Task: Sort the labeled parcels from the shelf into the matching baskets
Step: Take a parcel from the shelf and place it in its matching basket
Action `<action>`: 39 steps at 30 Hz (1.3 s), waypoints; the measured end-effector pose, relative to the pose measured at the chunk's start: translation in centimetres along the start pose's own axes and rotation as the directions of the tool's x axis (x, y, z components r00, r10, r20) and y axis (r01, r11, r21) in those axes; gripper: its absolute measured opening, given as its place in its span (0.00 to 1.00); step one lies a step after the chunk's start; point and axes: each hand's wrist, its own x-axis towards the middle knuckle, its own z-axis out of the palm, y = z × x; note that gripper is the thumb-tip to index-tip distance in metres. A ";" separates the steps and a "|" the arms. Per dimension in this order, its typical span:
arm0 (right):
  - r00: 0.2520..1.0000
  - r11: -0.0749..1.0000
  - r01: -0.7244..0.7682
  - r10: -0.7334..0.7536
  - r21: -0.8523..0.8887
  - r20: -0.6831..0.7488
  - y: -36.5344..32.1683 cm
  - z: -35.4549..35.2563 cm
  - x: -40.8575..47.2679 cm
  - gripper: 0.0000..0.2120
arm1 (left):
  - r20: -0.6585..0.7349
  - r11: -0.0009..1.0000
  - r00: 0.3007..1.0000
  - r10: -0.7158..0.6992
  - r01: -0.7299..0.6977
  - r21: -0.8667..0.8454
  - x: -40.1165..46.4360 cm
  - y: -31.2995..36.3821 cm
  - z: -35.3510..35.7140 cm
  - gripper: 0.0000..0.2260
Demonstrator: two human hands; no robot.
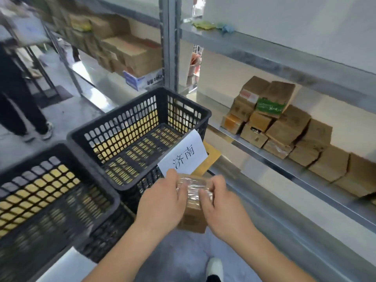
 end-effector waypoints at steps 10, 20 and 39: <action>0.992 0.991 0.128 -0.128 0.035 0.003 -2.0 -1.4 1.5 0.10 | -0.154 0.999 0.988 0.031 -0.029 0.013 0.1 0.8 -3.0 0.12; 0.993 0.990 0.118 -0.117 0.075 -0.026 0.6 -2.3 7.4 0.09 | -0.148 0.972 0.983 -0.105 0.133 0.193 4.6 4.4 -1.6 0.17; 0.952 0.943 0.229 -0.269 0.240 0.147 -0.2 -1.7 20.3 0.14 | -0.302 0.803 0.849 -0.435 0.517 0.296 8.9 1.7 -1.6 0.30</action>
